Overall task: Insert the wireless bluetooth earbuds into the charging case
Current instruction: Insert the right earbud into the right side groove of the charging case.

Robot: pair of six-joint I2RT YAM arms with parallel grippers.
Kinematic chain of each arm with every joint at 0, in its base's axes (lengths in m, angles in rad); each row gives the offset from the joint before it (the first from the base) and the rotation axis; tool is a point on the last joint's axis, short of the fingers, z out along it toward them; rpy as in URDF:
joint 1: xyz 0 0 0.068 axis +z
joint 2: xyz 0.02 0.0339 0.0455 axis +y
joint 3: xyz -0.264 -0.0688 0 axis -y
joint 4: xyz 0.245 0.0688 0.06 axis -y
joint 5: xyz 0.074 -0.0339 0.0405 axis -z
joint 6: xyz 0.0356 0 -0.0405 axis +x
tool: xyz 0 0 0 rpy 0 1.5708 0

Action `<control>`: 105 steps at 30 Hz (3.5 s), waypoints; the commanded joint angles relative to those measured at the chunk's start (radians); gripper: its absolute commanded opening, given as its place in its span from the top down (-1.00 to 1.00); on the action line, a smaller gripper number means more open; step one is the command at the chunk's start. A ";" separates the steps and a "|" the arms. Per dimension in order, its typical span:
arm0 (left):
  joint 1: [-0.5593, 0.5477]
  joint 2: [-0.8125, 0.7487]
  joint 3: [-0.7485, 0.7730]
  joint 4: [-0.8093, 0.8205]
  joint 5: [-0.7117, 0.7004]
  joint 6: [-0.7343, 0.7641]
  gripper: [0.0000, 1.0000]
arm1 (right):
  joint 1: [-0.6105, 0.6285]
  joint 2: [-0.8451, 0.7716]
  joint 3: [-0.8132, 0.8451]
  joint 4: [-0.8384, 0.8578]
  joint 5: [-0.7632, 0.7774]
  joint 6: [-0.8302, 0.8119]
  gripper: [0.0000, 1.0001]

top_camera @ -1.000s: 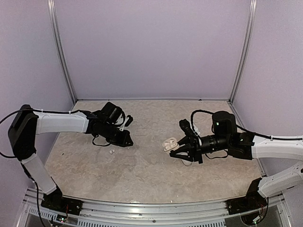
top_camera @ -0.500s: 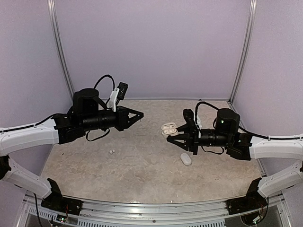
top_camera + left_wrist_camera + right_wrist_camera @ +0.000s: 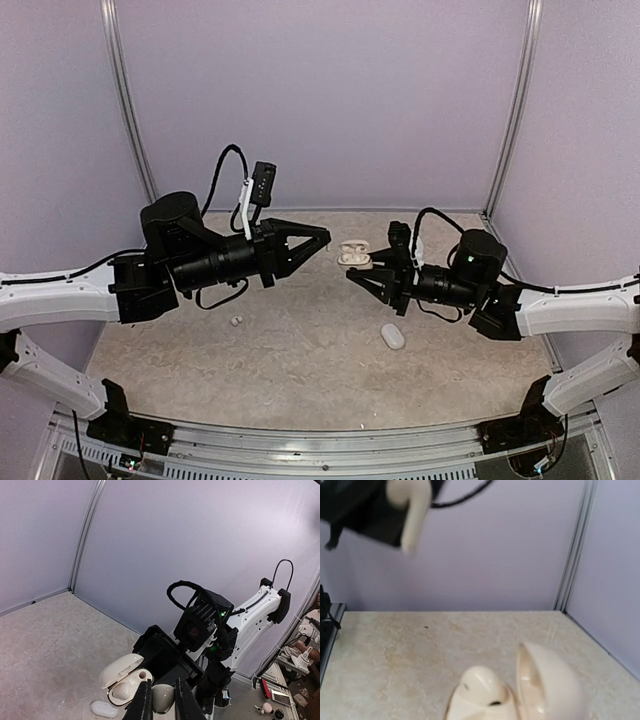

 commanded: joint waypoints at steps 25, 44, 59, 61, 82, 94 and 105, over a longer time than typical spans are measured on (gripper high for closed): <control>-0.094 0.187 0.112 0.087 -0.110 0.047 0.86 | 0.074 0.024 0.019 0.125 0.081 0.040 1.00; -0.095 0.228 0.128 0.061 -0.148 0.038 0.85 | 0.074 0.012 0.012 0.187 0.072 0.076 1.00; -0.094 0.255 0.133 0.056 -0.149 -0.015 0.84 | 0.074 -0.007 -0.037 0.342 0.085 0.119 1.00; -0.092 0.255 0.135 0.052 -0.149 -0.014 0.84 | 0.075 -0.007 -0.036 0.346 0.082 0.118 1.00; -0.079 0.273 0.097 0.108 -0.042 -0.058 0.83 | 0.073 0.001 -0.017 0.340 0.100 0.112 1.00; -0.069 0.293 0.148 -0.030 -0.107 -0.038 0.60 | 0.073 -0.018 -0.019 0.336 0.100 0.098 1.00; -0.069 0.273 0.147 -0.057 -0.167 -0.024 0.62 | 0.072 -0.016 -0.027 0.334 0.106 0.100 1.00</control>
